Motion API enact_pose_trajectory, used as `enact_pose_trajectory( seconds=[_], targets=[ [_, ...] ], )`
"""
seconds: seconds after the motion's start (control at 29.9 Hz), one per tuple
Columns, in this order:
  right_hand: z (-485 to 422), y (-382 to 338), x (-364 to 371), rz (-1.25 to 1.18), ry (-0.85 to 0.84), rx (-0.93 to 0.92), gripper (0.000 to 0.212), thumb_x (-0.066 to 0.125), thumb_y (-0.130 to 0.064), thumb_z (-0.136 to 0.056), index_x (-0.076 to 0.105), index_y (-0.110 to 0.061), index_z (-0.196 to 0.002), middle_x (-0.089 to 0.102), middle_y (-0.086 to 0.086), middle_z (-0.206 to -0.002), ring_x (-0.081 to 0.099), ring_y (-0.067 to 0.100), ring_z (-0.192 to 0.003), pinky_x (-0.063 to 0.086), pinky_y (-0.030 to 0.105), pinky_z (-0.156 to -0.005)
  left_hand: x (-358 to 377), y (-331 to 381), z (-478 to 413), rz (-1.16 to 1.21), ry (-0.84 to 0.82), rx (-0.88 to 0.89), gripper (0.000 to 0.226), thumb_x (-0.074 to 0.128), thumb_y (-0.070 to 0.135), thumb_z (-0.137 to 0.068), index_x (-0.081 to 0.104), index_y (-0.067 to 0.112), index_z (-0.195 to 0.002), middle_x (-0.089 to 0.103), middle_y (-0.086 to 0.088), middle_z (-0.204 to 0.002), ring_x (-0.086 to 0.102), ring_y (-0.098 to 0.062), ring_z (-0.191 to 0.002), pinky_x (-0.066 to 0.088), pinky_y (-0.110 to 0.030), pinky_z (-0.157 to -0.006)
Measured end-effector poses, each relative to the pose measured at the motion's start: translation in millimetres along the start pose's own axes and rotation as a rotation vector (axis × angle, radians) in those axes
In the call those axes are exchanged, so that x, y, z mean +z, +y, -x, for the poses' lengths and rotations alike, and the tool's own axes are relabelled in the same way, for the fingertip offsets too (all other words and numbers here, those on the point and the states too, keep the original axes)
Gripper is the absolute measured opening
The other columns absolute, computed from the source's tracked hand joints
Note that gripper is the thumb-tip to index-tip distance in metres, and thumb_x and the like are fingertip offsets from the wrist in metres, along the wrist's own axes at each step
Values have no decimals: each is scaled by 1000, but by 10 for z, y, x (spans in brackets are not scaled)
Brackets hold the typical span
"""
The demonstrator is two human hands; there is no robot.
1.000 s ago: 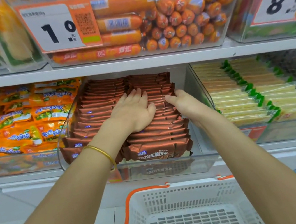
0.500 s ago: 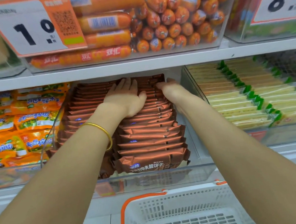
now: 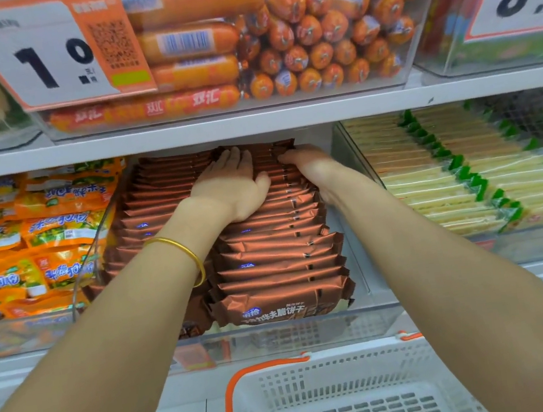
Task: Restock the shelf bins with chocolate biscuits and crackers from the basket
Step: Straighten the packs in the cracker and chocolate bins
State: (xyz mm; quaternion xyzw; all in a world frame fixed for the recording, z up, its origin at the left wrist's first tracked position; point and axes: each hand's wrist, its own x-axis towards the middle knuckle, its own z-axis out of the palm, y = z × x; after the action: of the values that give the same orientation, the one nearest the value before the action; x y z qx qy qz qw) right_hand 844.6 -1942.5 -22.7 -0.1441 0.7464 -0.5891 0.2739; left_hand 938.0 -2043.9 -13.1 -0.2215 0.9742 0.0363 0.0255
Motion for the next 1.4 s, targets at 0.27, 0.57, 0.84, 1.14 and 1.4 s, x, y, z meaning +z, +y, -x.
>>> enact_pose_trajectory(
  seconds=[0.27, 0.57, 0.84, 1.14, 1.4],
  targets=[
    [257, -95, -25, 670, 170, -208, 46, 51, -26, -93, 38, -7, -133, 49, 12, -132, 50, 31, -120, 44, 33, -90, -74, -483, 257, 31, 43, -145, 59, 25, 34, -100, 12, 7, -151, 4, -12, -159, 5, -22, -147, 8, -33, -119],
    [674, -53, 278, 1247, -181, -401, 43, 32, -36, -100, 43, -14, -136, 42, 10, -142, 38, 30, -130, 35, 44, -105, -61, -743, 513, 105, -39, -116, 53, 19, 26, -102, 9, 8, -152, 0, -11, -160, 0, -20, -147, 4, -33, -119],
    [746, -154, 575, 1236, -283, -557, 49, 34, -29, -101, 27, -18, -148, 20, 6, -157, 23, 29, -142, 26, 47, -113, -44, -898, 851, 47, -69, -63, 54, 20, 26, -101, 7, 12, -152, -2, -10, -160, -1, -19, -147, 4, -32, -119],
    [787, -182, 758, 1317, -257, -619, 43, 30, -30, -103, 44, -15, -141, 15, 3, -159, 16, 28, -144, 23, 45, -114, -186, -1016, 1089, -70, 18, 4, 52, 31, 21, -100, 21, 9, -150, 8, -11, -159, 8, -21, -146, 8, -32, -118],
    [837, -129, 933, 1422, -312, -592, 43, 31, -30, -102, 48, -14, -138, 19, 1, -157, 11, 27, -145, 21, 45, -114, -96, -1054, 1281, -120, -76, -16, 50, 19, 31, -103, 18, 18, -151, 4, -4, -160, 4, -14, -147, 0, -36, -118]
  ],
)
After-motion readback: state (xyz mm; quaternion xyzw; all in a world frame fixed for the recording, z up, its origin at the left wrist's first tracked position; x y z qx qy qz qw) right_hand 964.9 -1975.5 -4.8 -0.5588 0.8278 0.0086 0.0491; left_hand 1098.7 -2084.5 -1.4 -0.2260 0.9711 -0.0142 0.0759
